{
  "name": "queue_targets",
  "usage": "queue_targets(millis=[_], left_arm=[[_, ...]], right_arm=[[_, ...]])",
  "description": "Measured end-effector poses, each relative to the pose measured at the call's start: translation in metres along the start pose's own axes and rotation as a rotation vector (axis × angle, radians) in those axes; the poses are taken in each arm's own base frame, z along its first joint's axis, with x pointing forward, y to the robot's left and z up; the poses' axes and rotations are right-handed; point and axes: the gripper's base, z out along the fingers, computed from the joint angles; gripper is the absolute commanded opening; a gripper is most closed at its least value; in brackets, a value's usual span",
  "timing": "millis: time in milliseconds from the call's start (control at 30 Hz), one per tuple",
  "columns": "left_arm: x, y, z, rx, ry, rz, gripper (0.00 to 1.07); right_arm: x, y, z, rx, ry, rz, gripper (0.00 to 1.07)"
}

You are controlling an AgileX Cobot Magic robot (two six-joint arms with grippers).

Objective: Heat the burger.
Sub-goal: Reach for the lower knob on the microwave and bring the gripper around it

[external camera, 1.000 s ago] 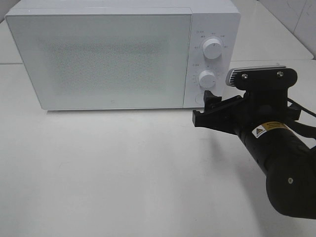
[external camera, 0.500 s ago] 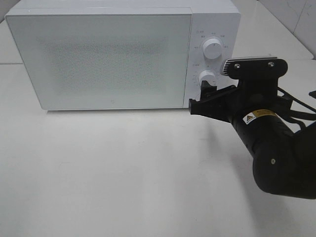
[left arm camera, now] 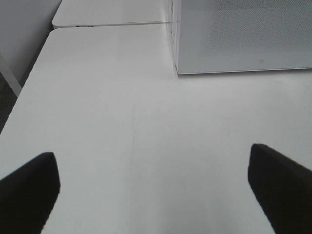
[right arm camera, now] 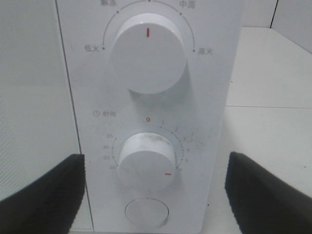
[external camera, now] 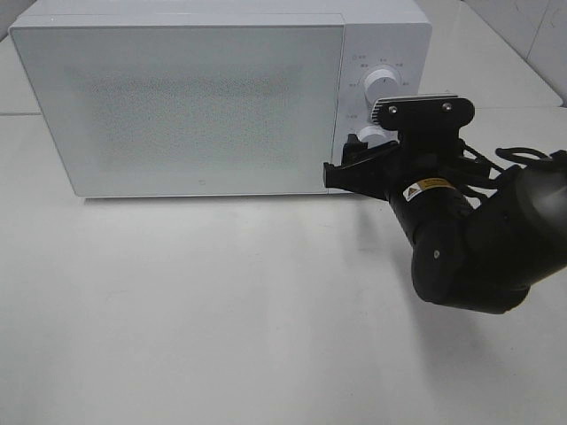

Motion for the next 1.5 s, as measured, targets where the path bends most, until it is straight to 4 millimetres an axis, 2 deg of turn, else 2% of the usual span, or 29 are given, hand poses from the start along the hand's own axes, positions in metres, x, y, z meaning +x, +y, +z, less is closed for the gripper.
queue_targets(millis=[367, 633, 1500], left_arm=[[0.000, 0.000, 0.000, 0.000, 0.000, 0.000, 1.03], [0.000, 0.000, 0.000, 0.000, 0.000, 0.000, 1.03], [0.000, 0.000, 0.000, 0.000, 0.000, 0.000, 1.03]], right_arm=[[0.009, 0.005, 0.027, 0.026, 0.002, 0.011, 0.76], [0.019, 0.012, 0.037, 0.023, 0.024, 0.009, 0.76], [0.017, 0.011, 0.037, 0.042, 0.015, -0.030, 0.76]])
